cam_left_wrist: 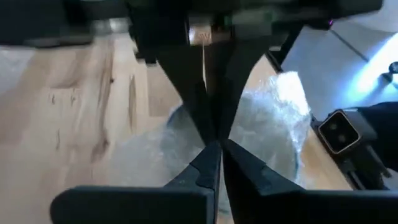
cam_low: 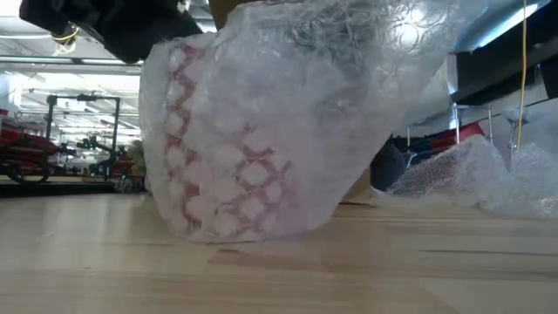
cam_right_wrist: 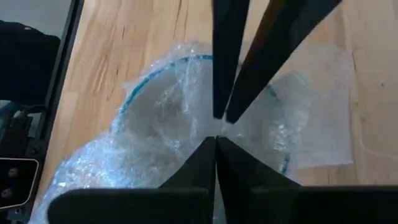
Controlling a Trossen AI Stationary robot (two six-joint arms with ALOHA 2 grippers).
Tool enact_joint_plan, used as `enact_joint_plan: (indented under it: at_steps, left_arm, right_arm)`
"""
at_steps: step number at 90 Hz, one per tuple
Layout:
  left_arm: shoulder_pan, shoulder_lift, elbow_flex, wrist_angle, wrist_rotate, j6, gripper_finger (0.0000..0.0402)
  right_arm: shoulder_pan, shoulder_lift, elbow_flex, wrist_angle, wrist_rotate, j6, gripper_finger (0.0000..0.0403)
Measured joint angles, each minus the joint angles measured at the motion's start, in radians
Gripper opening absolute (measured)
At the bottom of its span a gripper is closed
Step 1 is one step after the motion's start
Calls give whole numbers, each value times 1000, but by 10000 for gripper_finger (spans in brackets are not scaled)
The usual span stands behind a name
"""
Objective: Wrap mug
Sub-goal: Wrap the red mug with the bubble wrap
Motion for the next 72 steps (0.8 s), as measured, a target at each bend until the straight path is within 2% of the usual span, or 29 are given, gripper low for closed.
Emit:
enact_joint_plan:
  at_steps: [19,39,52,72]
  left_arm:
    - [-10,35,9,14,-27,-2,0]
    - [-10,26,8,3,-59,-1,0]
    - [-7,26,7,4,-60,0,0]
    - [-7,28,5,25,-60,3,0]
  right_arm:
    - [-2,-82,-6,-79,-13,3,0]
    - [23,-176,-2,-192,-81,58,0]
    - [70,-167,-4,-170,-110,67,0]
    - [83,-119,-5,-39,-15,-3,0]
